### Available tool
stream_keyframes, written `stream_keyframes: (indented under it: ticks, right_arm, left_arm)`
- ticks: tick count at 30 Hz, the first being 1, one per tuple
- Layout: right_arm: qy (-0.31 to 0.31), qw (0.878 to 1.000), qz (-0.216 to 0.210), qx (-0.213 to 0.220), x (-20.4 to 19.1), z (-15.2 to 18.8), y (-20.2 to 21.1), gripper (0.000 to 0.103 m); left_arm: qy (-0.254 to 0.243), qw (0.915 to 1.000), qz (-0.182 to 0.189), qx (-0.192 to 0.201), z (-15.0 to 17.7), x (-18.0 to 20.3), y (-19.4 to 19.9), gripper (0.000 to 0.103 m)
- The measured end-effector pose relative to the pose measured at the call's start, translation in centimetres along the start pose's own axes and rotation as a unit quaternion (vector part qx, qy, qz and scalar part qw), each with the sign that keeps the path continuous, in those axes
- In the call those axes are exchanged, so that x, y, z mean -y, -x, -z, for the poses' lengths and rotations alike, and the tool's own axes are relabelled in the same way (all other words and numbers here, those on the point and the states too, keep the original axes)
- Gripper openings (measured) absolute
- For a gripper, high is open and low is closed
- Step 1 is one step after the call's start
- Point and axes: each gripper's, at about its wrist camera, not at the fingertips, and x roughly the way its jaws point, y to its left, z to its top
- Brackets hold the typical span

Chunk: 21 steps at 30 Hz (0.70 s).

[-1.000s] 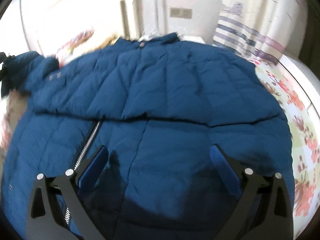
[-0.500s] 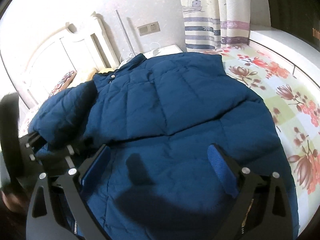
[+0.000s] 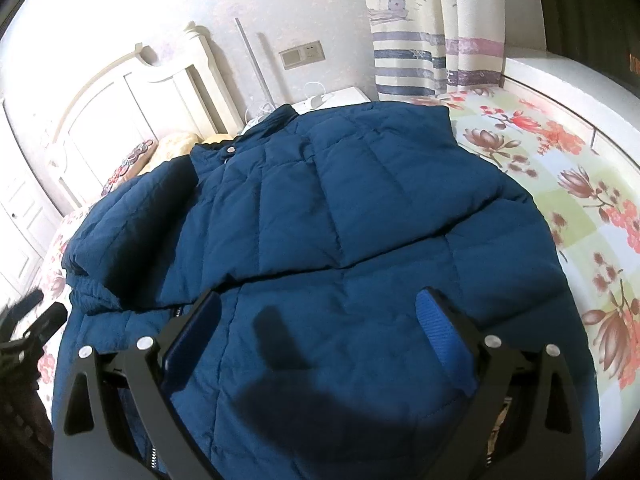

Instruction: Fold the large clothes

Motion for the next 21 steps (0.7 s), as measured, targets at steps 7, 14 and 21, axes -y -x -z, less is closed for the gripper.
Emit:
stream_keyframes:
  ticks: [7, 14, 21]
  right_arm:
    - [0.064, 0.997, 0.019, 0.025, -2.6, 0.4, 1.1, 0.097]
    - [0.313, 0.948, 0.018, 0.05, -15.0, 0.4, 0.9, 0.097]
    - [0.439, 0.898, 0.026, 0.004, -25.2, -1.7, -4.8, 0.086]
  left_arm:
    - [0.07, 0.993, -0.042, -0.085, 2.8, -3.3, -3.6, 0.098]
    - [0.172, 0.983, -0.006, -0.064, 3.9, -7.1, -2.8, 0.098]
    - [0.189, 0.9786, -0.012, -0.079, 4.6, -8.1, -2.7, 0.096]
